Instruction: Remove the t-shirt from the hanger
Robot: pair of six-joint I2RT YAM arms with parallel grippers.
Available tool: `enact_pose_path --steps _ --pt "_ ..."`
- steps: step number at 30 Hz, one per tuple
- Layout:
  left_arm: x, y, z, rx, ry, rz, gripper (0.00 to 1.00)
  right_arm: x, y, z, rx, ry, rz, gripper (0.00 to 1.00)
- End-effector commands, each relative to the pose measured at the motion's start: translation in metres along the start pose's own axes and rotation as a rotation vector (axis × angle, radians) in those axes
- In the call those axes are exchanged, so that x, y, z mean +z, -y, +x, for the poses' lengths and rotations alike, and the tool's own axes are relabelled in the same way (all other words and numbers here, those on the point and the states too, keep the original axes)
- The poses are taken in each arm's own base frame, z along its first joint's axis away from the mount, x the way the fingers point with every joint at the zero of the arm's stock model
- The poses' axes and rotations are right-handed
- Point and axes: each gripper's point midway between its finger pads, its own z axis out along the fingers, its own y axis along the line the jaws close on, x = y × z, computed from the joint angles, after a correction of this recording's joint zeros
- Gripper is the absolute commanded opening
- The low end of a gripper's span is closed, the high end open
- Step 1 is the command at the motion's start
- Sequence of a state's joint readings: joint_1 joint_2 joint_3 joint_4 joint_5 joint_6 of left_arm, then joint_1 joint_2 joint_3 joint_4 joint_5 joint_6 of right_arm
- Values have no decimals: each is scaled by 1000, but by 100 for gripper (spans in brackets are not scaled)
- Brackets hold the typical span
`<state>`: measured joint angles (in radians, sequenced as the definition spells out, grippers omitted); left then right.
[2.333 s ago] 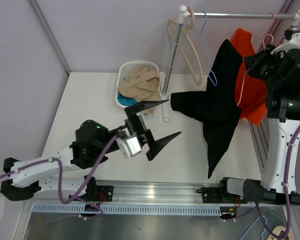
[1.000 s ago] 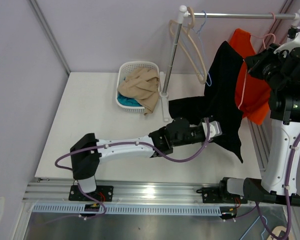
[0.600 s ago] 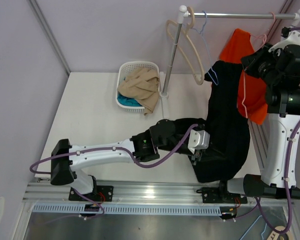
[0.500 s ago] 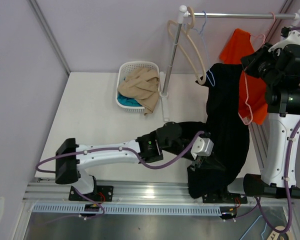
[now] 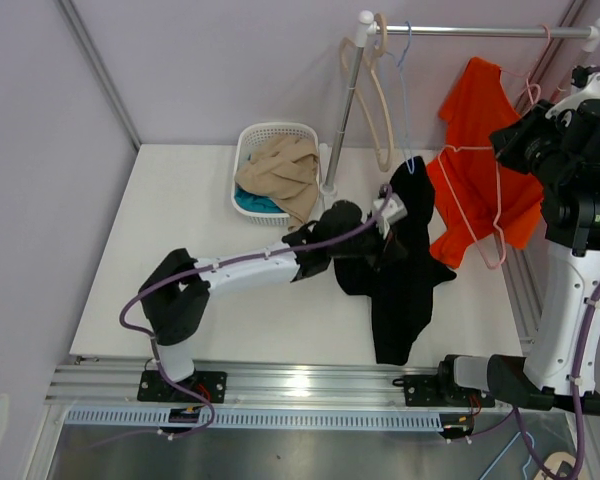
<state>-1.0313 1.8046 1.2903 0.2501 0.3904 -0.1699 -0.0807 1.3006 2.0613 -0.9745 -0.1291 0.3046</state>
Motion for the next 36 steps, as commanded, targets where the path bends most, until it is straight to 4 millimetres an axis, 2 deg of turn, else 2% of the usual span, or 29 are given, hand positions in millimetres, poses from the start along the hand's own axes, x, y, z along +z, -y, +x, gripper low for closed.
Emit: enact_pose_path --steps 1,2,4,5,7,8,9,10,12,13,14,15,16,18,19,20,21,22,23,24,25,26,27,29,32,33,34,35,36 --pt "-17 -33 -109 -41 204 -242 4 -26 12 7 -30 -18 76 0" --pt "-26 -40 -156 -60 280 -242 4 -32 11 3 -30 7 73 0" --pt "-20 -45 -152 -102 236 -196 4 -30 5 6 -29 20 33 0" --pt "-19 -45 -160 -94 246 -183 4 -29 -2 -6 -46 77 -6 0" --pt "-20 -44 -152 -89 214 -184 3 -25 -12 -14 -70 108 -66 0" --pt "-24 -39 -146 -82 205 -174 3 -21 -17 -25 -81 146 -89 0" --pt "-25 -38 -133 -91 183 -168 3 -8 -17 -28 -92 144 -93 0" --pt "-27 -31 -132 -89 185 -137 4 -3 -20 -34 -99 163 -103 0" --pt "-31 -25 -102 -98 127 -126 7 15 -22 -46 -114 182 -109 0" --pt "-36 -25 -108 -94 143 -139 7 21 -22 -48 -117 181 -108 0" --pt "-36 -26 -93 -80 118 -160 9 26 -20 -51 -115 181 -99 0" --pt "-41 -24 -93 -68 123 -179 11 42 -18 -49 -120 158 -96 0" --pt "-42 -28 -81 -64 102 -204 15 47 -19 -52 -124 163 -101 0" --pt "-42 -37 -60 -72 46 -251 27 54 -28 -60 -139 188 -152 0" --pt "-41 -39 -55 -75 25 -260 33 66 -29 -59 -145 182 -166 0" --pt "-40 -41 -50 -72 -7 -266 47 73 -31 -62 -148 197 -177 0" --pt "-40 -42 -43 -82 -37 -271 54 75 -35 -68 -153 210 -195 0" --pt "-38 -46 -31 -99 -93 -284 58 81 -35 -69 -158 211 -200 0" --pt "-36 -46 -29 -104 -109 -283 64 97 -32 -64 -154 187 -194 0" --pt "-35 -45 -23 -113 -132 -273 67 96 -38 -73 -162 206 -217 0" --pt "-33 -48 -17 -130 -161 -281 72 102 -39 -73 -165 202 -225 0" --pt "-31 -48 -15 -151 -170 -287 90 117 -36 -68 -160 183 -226 0" --pt "-30 -52 -14 -162 -172 -310 99 118 -41 -71 -164 189 -250 0" --pt "-24 -58 -3 -191 -189 -331 100 127 -46 -76 -168 216 -280 0" --pt "-12 -61 1 -206 -196 -318 99 141 -54 -80 -186 250 -317 0" --pt "-9 -62 4 -210 -208 -316 99 152 -54 -77 -186 245 -320 0" --pt "-6 -63 8 -216 -224 -311 99 152 -56 -86 -186 273 -316 0" --pt "0 -66 9 -222 -243 -314 100 155 -57 -86 -181 267 -318 0" --pt "3 -67 14 -227 -261 -313 100 172 -52 -78 -175 241 -314 0"
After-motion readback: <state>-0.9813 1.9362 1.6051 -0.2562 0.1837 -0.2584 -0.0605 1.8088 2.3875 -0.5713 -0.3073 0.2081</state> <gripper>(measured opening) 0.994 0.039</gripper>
